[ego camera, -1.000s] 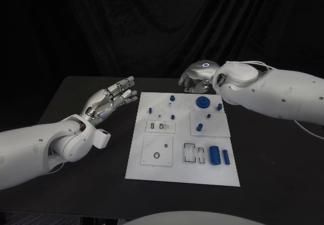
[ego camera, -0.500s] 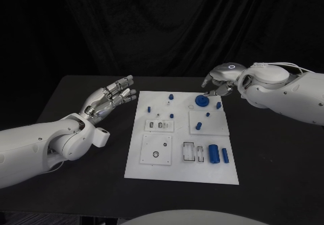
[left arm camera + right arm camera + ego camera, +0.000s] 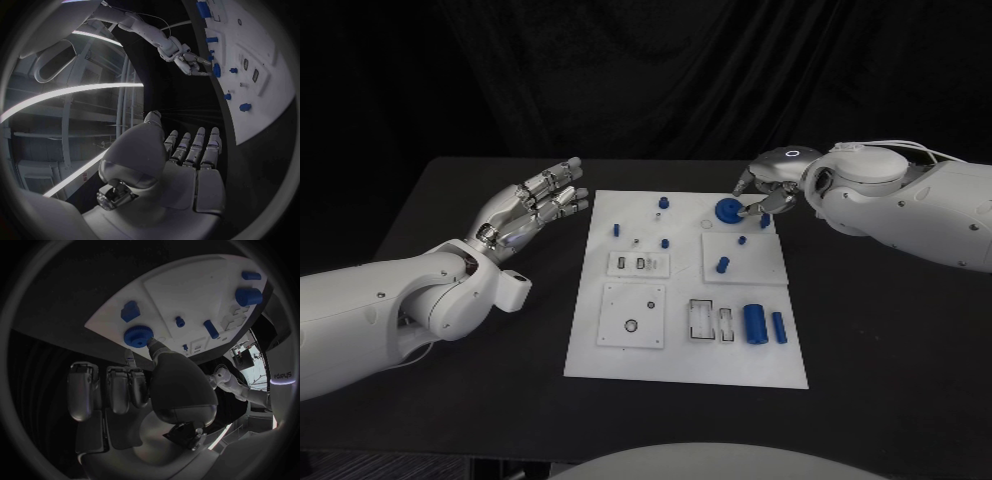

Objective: Assemble the parts on the task board

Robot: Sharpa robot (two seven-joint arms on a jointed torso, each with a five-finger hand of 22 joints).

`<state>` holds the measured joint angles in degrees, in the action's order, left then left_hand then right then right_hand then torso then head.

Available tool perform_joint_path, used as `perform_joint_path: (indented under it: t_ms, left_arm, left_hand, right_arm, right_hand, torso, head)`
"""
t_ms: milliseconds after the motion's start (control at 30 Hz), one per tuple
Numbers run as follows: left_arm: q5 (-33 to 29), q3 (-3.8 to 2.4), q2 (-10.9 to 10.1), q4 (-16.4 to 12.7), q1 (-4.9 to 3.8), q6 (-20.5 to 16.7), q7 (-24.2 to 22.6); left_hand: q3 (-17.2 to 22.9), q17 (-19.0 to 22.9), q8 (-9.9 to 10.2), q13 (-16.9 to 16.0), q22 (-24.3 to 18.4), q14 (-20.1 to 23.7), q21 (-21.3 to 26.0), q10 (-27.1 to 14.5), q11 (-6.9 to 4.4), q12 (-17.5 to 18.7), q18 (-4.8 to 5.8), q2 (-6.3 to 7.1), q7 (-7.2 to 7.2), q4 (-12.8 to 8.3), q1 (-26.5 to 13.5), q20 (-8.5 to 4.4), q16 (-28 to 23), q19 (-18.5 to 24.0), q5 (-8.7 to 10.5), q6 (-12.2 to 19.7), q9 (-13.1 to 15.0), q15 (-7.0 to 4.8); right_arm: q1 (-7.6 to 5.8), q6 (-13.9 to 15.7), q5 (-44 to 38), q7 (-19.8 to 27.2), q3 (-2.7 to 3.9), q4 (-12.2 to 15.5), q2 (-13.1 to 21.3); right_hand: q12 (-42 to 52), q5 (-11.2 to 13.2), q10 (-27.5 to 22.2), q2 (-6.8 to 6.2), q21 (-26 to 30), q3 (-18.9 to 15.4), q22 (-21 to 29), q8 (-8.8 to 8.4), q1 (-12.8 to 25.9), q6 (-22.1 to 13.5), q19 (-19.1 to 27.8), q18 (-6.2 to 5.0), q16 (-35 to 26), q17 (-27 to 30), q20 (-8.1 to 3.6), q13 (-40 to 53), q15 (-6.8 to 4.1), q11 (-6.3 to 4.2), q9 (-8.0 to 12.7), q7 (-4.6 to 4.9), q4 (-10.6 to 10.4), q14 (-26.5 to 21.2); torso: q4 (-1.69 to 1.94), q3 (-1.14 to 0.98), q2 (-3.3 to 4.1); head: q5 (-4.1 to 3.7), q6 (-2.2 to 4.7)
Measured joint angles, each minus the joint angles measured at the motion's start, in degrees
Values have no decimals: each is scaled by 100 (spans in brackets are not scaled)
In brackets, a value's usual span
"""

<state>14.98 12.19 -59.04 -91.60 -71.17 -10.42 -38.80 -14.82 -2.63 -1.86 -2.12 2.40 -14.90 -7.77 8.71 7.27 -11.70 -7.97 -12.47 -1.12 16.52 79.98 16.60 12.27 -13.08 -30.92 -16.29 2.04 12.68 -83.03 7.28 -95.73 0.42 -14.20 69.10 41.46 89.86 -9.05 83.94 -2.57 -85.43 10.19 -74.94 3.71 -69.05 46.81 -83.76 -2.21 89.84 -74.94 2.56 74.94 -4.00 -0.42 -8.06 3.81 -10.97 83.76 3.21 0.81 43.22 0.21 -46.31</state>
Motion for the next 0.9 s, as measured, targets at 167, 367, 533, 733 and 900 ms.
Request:
perform_joint_path:
  t_ms: [167,367,533,733,900]
  left_arm:
    - [13,0,-22,-13,0,0,0]
    - [107,0,-17,12,0,-5,-1]
    - [176,0,14,43,0,-4,-1]
    - [229,0,18,59,0,-2,-1]
    - [248,0,10,59,0,-2,-1]
  left_hand:
    - [0,41,0,0,-46,352,196,-3,3,0,-1,30,21,0,30,-63,-214,351,0,-21,0,-165]
    - [0,120,0,0,-97,959,426,-52,52,0,-138,30,21,0,30,-246,-663,773,-22,-20,0,-492]
    - [0,120,0,0,-97,967,426,-52,52,0,-138,30,21,0,30,-246,-674,773,-22,-20,0,-501]
    - [0,124,0,0,-106,996,455,-52,52,0,-136,53,20,0,53,-270,-697,813,-22,-20,0,-530]
    - [16,135,0,0,-120,1052,498,-52,52,0,-136,53,20,-16,53,-312,-745,878,-22,-20,0,-544]
  right_arm:
    - [3,15,0,-34,3,96,64]
    - [6,90,0,-57,2,145,109]
    - [6,156,0,-61,2,165,103]
    - [6,208,1,-59,2,165,60]
    - [6,249,1,-58,2,162,43]
  right_hand:
    - [0,0,0,0,0,-23,0,0,0,0,0,0,0,0,0,0,0,0,-3,0,23,0]
    - [0,-182,0,-6,-23,-1,1,29,-104,28,0,-1,0,1,0,-1,0,0,-43,27,112,0]
    - [0,-452,0,8,-23,25,1,29,-118,28,0,-2,0,1,0,-1,0,0,-70,27,167,0]
    - [0,-559,0,-9,-44,25,1,29,-134,27,0,-2,0,1,0,-1,0,0,-76,27,167,0]
    - [0,-582,-1,-14,-69,40,1,29,-139,27,0,-2,0,1,0,-2,0,0,-81,26,182,0]
  torso:
    - [5,3,42]
    - [4,4,94]
    - [-2,3,119]
    - [-4,2,119]
    - [1,1,116]
  head:
    - [-126,88]
    - [-268,159]
    - [-280,160]
    - [-280,127]
    - [-269,123]
